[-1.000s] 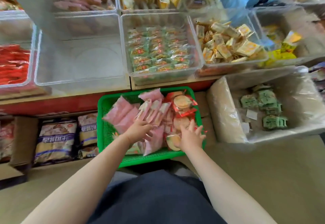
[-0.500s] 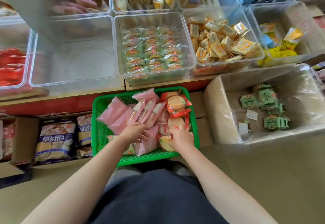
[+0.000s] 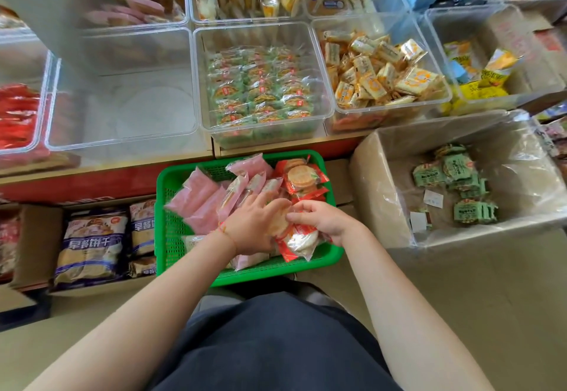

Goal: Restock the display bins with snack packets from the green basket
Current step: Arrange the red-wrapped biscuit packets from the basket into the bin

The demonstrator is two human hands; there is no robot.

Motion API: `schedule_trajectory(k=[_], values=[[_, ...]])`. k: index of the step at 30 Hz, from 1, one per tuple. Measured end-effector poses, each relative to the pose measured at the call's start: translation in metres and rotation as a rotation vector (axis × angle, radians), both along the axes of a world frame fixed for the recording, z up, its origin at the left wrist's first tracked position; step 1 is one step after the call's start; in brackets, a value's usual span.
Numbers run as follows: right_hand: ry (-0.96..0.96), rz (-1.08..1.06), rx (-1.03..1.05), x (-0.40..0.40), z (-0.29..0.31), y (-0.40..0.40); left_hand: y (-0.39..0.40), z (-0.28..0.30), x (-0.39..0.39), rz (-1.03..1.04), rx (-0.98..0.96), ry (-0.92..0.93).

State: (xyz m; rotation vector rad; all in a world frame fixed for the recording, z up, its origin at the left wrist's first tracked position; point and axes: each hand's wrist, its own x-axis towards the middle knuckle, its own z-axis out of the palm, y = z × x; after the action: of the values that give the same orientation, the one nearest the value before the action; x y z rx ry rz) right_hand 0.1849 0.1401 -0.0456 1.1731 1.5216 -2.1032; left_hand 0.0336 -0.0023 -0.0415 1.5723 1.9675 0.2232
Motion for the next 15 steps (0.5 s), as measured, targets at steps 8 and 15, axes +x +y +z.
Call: schedule_trajectory(k=[8,15], values=[[0.257,-0.427,-0.304,0.007,-0.004,0.004,-0.008,0.025,-0.026,1.001,-0.125,-1.179],[0.249,-0.551,-0.312,-0.006,-0.007,-0.008,-0.035,0.019,-0.048,1.037,-0.115,-1.292]])
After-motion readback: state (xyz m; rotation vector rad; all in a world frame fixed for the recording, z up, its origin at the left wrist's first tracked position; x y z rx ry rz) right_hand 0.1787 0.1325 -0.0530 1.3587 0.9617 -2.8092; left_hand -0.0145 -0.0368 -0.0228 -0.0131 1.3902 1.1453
